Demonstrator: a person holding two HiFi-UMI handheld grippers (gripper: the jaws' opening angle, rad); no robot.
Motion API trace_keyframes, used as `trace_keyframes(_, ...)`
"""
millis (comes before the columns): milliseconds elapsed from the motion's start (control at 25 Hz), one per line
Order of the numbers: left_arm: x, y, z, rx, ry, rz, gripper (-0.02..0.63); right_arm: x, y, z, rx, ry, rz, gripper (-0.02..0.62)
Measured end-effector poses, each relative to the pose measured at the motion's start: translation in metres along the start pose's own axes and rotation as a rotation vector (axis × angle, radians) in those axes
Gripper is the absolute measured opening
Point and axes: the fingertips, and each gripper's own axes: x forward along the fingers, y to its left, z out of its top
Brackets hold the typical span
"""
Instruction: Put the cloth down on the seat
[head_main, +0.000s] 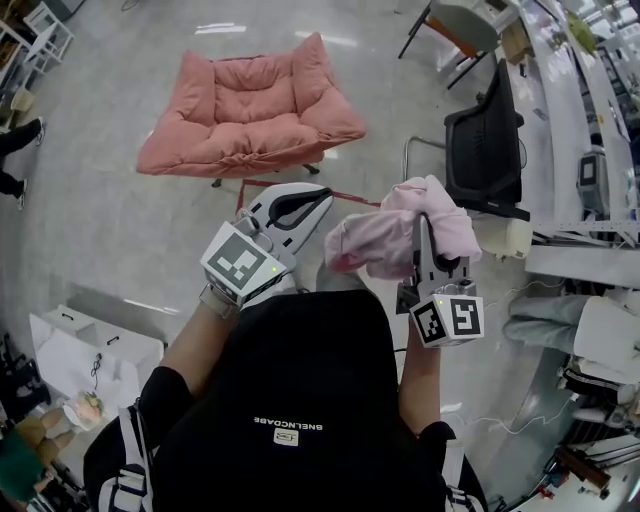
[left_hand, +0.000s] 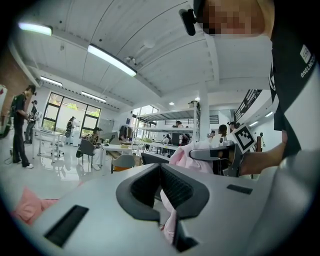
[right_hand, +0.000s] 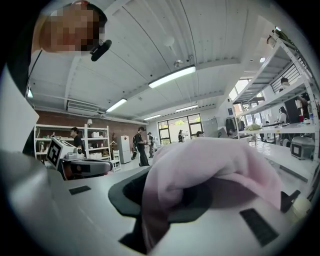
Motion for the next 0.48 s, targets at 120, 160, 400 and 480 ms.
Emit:
trace_keyframes(120,0.015,0.011,-0.001,0.008,0.015,0.016,0.014,0.018,-0.013,-0.004,0.005,0.015,0.019,0.103)
trace_keyframes(160,0.020,0.016,-0.001,0.009,0.020,0.022,0.014,0.025,-0.018,-0.005,0.006,0.020,0.025,0.103)
trace_keyframes(400,0.056,0.048,0.002,-0.002,0.047,0.058,0.014,0.070,-0.052,-0.001,0.023,0.036,0.064,0.103)
trace_keyframes(480,0.072,0.059,0.005,-0.003,0.052,0.071,0.014,0.086,-0.065,0.003,0.026,0.037,0.080,0.103)
